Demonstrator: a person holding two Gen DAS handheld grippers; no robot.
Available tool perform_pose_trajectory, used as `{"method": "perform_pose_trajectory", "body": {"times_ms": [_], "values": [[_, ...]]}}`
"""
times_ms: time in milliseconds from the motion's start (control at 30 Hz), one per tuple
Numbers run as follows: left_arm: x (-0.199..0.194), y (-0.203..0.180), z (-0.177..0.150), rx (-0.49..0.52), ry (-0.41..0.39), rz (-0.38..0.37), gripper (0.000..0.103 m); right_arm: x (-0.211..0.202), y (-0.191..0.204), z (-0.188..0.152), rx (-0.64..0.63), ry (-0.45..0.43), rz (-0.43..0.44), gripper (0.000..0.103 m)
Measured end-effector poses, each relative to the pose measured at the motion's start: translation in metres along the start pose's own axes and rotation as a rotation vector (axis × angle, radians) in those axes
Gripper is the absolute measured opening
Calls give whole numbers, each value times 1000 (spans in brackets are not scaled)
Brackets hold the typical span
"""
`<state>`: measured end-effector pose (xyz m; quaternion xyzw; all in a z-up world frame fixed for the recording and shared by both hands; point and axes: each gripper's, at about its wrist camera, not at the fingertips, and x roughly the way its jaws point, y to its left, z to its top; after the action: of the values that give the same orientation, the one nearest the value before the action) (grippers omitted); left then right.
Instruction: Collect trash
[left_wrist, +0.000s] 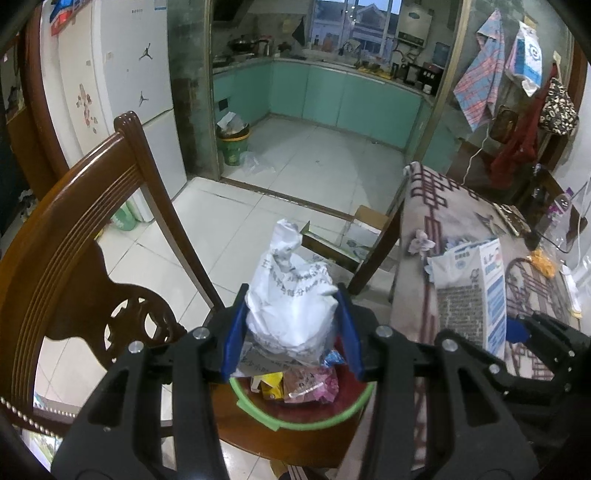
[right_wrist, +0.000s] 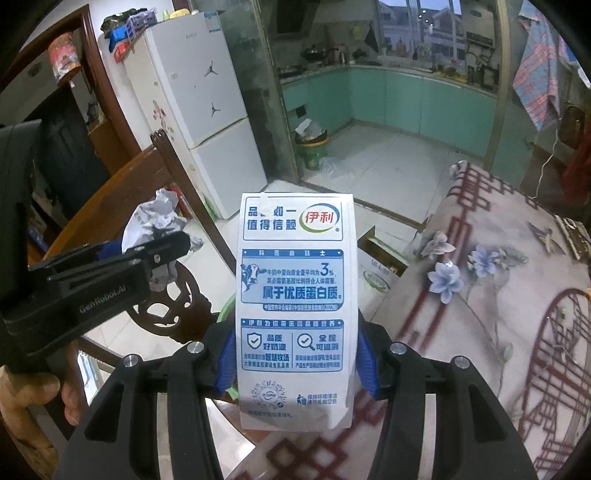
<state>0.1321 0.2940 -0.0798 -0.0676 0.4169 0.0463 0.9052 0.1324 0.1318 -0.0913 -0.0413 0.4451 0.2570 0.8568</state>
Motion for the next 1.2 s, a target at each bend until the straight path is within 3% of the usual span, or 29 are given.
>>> {"method": "perform_pose_trajectory", "body": {"times_ms": [133,200,267,300,333,467,700,867,933,1067,1200], "values": [[14,4,11,-10,-4,22,45,20,-3,9,-11,28,11,51],[18,5,15,-17,-11,38,62,30,-4,13,-12,45,30,52],[19,6,18,-28,-32,63,78,39,-3,16,-12,59,35,60],[19,7,19,-31,-40,66,81,40,-3,17,-9,54,26,69],[18,7,20,-34,-45,67,83,39,-2,17,-7,46,22,71],[11,5,21,-32,-54,51,89,29,-7,16,6,20,-1,72],[-26,-22,21,-44,-118,-19,98,-44,-40,6,69,-172,-116,97],[-53,-54,16,-6,-151,-41,98,-88,-59,-6,58,-206,-220,96],[-64,-70,10,20,-168,-46,98,-108,-64,-15,54,-265,-240,96],[-89,-105,-2,61,-231,-53,98,-163,-73,-38,68,-483,-294,96],[-117,-138,-14,57,-315,-79,98,-199,-83,-63,65,-579,-408,96]]}}
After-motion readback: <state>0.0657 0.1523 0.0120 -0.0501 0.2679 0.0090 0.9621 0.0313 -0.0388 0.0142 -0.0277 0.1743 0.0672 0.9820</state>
